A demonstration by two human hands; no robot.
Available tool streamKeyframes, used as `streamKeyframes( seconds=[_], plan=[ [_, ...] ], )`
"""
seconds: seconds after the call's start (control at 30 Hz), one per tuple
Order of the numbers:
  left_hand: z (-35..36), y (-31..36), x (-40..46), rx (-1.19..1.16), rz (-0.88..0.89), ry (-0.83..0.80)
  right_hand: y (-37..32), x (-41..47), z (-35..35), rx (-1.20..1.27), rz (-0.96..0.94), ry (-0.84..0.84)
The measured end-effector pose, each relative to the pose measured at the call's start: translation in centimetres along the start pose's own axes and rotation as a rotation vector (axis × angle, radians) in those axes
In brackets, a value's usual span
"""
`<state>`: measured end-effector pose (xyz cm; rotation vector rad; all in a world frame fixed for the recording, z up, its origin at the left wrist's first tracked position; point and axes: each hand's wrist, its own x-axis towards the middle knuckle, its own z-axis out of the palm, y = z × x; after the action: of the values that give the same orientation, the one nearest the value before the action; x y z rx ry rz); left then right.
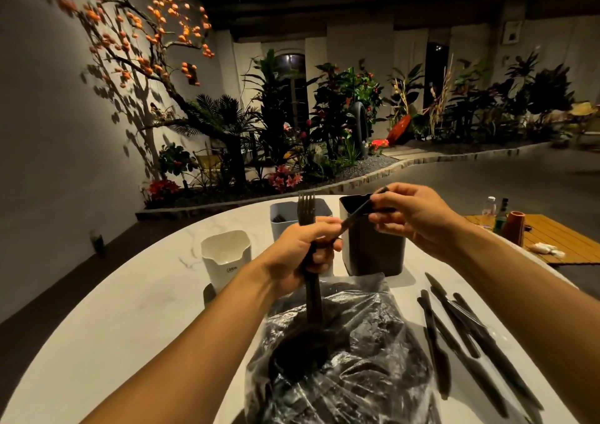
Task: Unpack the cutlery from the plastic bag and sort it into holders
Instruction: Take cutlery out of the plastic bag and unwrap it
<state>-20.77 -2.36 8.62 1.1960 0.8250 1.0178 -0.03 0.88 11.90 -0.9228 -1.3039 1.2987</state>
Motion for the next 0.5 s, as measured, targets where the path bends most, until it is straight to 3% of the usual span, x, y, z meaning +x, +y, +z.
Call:
streamKeyframes(
  seconds=[0.13, 0.37, 0.43, 0.5],
  plan=[
    [-0.5, 0.2, -1.0, -0.091, 0.034, 0.004, 0.5, -0.5, -0.2, 0.099, 0.02, 0.044],
    [0.2, 0.6, -1.2, -0.197, 0.174, 0.179, 0.2, -1.5, -0.9, 0.245, 0.085, 0.028],
    [0.3, 0.9, -1.1, -0.17, 0.207, 0.217, 0.3, -2.0, -1.0, 0.184, 0.153, -0.099],
    [0.8, 1.0, -1.2, -0.12, 0.197, 0.268, 0.7, -2.6, -0.9, -0.032, 0.246, -0.323]
  ],
)
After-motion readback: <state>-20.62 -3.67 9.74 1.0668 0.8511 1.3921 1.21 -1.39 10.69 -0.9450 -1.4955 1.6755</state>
